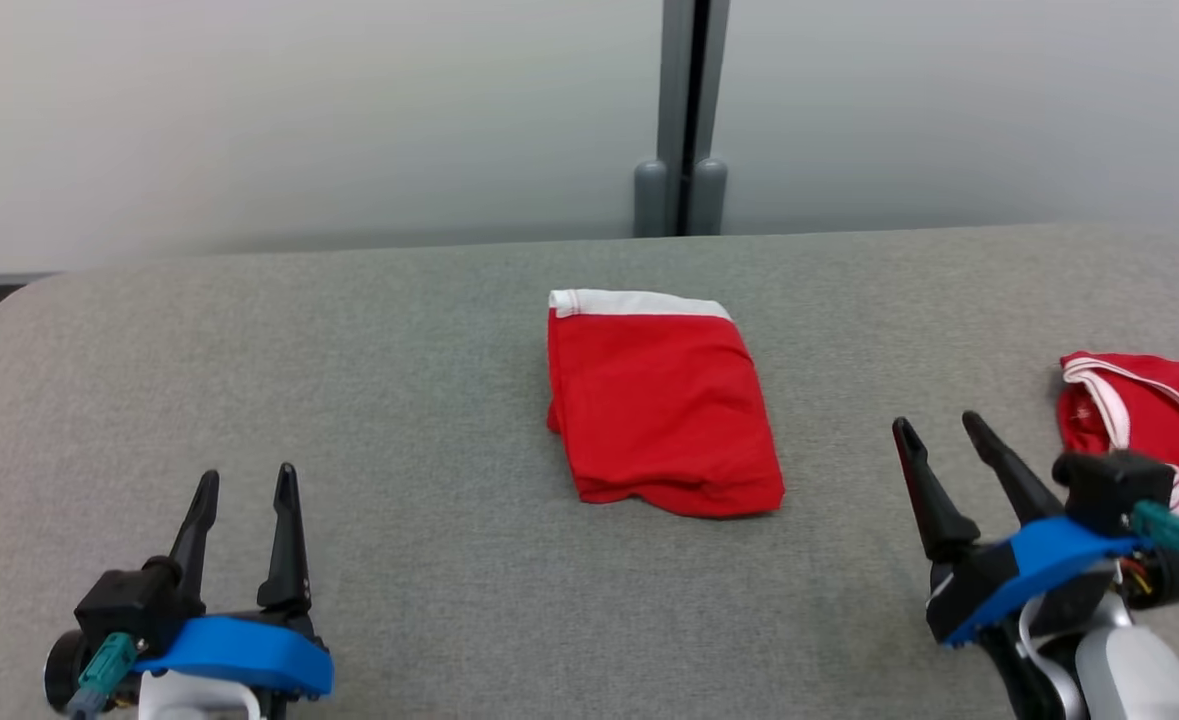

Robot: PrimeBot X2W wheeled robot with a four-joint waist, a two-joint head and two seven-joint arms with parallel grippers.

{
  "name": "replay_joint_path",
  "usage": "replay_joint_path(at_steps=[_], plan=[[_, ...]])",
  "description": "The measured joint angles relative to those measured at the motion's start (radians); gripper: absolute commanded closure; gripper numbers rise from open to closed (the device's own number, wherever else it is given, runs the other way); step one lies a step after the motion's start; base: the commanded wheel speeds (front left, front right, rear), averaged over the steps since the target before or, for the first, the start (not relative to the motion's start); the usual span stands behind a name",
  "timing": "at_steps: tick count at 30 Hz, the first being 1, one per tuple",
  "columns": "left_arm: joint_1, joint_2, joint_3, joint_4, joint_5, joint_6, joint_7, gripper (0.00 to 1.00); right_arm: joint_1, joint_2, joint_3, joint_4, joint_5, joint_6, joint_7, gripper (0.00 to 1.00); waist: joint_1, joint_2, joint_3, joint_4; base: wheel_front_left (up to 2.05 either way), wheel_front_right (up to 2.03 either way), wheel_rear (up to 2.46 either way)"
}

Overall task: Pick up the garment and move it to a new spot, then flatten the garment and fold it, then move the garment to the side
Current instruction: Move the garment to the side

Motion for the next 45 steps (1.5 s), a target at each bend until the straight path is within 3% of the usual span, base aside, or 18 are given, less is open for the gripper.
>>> replay_joint_path(at_steps=[6,13,22,27,31,32,33,41,45], plan=[[-0.040,-0.004,-0.019,-0.030,0.007,-0.004,0.000,0.00,-0.154,0.023,-0.034,0.052,0.065,0.000,0.153,0.00,0.0001,0.0000,0.049,0.058,0.00,0.00,0.00],[-0.081,-0.022,-0.048,-0.049,0.011,-0.008,0.000,0.00,-0.371,0.035,-0.164,0.257,0.017,0.000,0.397,0.00,0.0002,0.0000,0.114,0.160,0.00,0.00,0.00],[-0.102,-0.040,-0.068,-0.062,0.014,-0.009,0.000,0.00,-0.465,0.042,-0.354,0.484,-0.172,0.000,0.510,0.00,0.0002,0.0000,0.180,0.295,0.00,0.00,0.00],[-0.101,-0.043,-0.062,-0.065,0.014,-0.009,0.000,0.00,-0.487,0.047,-0.367,0.544,-0.216,0.000,0.516,0.00,0.0002,0.0000,0.203,0.322,0.00,0.00,0.00],[-0.100,-0.045,-0.060,-0.061,0.015,-0.009,0.000,0.00,-0.506,0.048,-0.324,0.586,-0.169,-0.001,0.508,0.00,0.0000,0.0000,0.201,0.307,0.00,0.00,0.00],[-0.100,-0.045,-0.059,-0.059,0.015,-0.009,0.000,0.00,-0.510,0.048,-0.301,0.594,-0.161,-0.001,0.504,0.65,0.0000,0.0000,0.200,0.300,0.00,0.00,0.00],[-0.100,-0.045,-0.058,-0.059,0.015,-0.009,0.000,0.00,-0.511,0.048,-0.274,0.600,-0.147,-0.001,0.498,1.00,0.0000,0.0000,0.201,0.292,0.00,0.00,0.00],[-0.096,-0.034,-0.039,-0.062,0.014,-0.011,0.000,0.00,-0.539,0.032,-0.004,0.588,-0.004,-0.001,0.495,1.00,0.0000,0.0000,0.190,0.193,0.00,0.00,0.00],[-0.079,-0.031,-0.025,-0.068,0.014,-0.011,0.000,0.00,-0.576,-0.043,0.170,0.506,0.080,0.000,0.532,1.00,0.0000,0.0000,0.187,0.111,0.00,0.00,0.00]])
